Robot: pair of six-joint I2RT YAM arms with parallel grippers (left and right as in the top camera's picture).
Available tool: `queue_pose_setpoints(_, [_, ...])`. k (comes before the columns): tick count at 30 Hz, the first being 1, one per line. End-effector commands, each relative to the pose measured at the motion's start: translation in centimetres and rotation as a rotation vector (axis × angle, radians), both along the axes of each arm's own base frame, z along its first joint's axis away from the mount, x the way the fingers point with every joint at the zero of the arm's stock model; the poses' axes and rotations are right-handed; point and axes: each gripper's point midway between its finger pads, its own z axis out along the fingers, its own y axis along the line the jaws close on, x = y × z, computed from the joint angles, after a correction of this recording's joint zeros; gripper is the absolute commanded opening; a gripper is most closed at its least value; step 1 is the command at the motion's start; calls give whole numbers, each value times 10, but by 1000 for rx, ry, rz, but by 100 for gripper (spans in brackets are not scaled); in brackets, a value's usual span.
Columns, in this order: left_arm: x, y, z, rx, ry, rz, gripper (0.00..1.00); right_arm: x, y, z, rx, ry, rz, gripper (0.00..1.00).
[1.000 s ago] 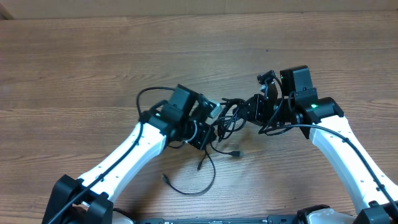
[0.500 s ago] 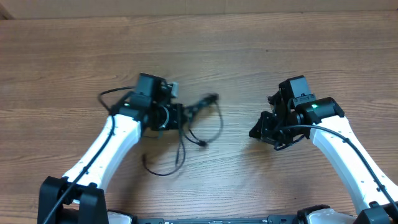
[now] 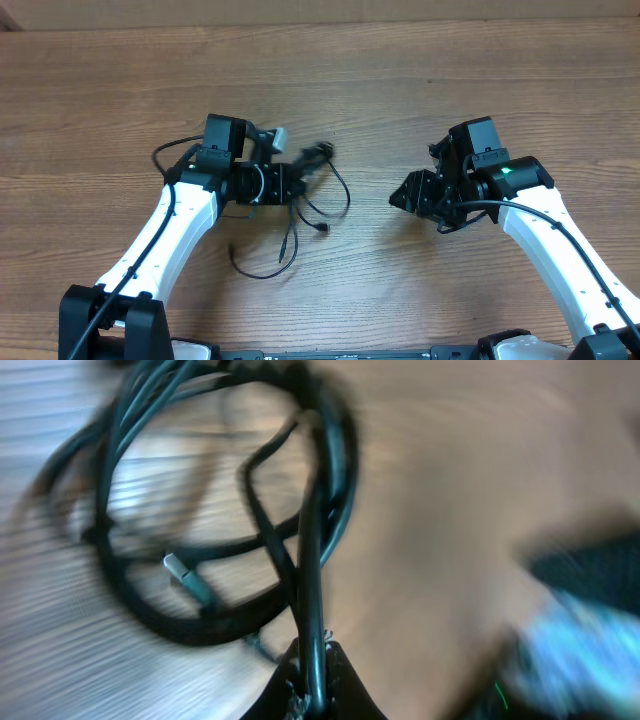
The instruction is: Untangle cables
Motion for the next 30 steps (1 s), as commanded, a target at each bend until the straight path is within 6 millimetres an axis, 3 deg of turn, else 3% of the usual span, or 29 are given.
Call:
queue_pose_setpoints(1, [-34,-38,55,-347,-241,-383,4,-1,21,22,144,-28,44,58])
queue_pose_setpoints(7, [-22,-32,74,-436,-280,-358,4,0,38,37,262,-50,89,47])
queue_pose_setpoints(13, [2,-15,82,-468,-144,-187,4,2,38,38,263,-59,89,48])
queue_pose_setpoints(20, [12,-7,91,-529,24,-70,4,5,39,40,267,-76,94,68])
queue_pose_setpoints(26, [9,-11,120,-643,72,-125,4,4,58,43,280,-119,158,77])
queue_pose_setpoints(30, [9,-12,131,-673,97,-136,4,12,70,41,262,-147,144,79])
